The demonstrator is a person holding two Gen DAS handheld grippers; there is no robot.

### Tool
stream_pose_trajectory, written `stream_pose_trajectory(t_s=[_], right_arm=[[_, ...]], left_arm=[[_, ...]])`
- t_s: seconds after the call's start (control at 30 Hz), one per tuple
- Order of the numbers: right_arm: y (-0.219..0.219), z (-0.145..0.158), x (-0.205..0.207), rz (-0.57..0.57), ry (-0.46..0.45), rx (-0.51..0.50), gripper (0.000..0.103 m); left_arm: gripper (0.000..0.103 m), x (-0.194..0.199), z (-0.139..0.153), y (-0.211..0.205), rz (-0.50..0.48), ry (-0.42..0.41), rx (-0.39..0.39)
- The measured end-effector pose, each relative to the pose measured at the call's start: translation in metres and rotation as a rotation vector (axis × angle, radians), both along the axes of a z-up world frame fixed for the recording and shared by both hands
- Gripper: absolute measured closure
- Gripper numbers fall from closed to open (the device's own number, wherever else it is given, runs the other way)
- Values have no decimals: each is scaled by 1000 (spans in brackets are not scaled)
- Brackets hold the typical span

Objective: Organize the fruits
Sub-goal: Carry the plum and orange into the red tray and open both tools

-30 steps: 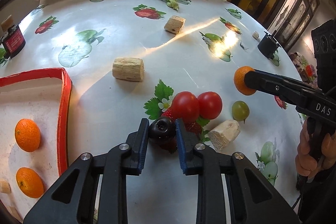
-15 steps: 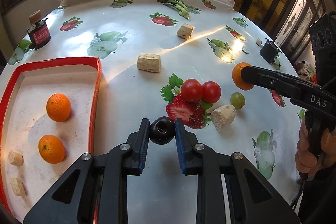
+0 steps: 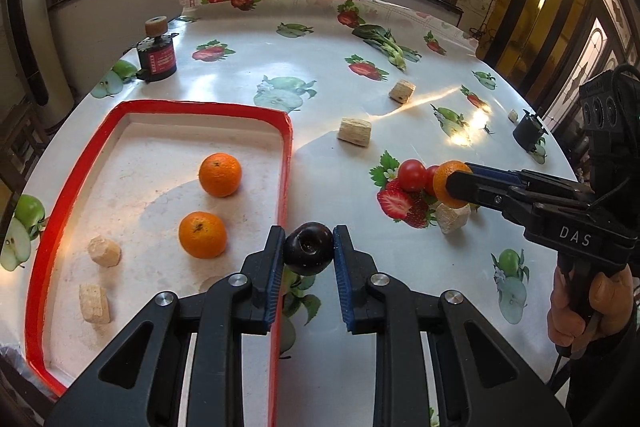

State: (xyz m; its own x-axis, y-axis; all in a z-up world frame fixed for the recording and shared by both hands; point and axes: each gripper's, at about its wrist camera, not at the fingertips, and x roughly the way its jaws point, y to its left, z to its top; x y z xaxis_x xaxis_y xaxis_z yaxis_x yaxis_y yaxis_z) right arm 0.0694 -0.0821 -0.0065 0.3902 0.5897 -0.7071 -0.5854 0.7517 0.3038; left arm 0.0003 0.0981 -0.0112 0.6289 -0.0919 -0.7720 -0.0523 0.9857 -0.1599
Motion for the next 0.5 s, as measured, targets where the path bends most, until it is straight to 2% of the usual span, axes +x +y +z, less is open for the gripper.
stream_pose_trajectory(t_s=[0.5], right_arm=[[54,-1,-20,98,-9,-34,71]], left_arm=[[82,-26,3,46,108,-15,18]])
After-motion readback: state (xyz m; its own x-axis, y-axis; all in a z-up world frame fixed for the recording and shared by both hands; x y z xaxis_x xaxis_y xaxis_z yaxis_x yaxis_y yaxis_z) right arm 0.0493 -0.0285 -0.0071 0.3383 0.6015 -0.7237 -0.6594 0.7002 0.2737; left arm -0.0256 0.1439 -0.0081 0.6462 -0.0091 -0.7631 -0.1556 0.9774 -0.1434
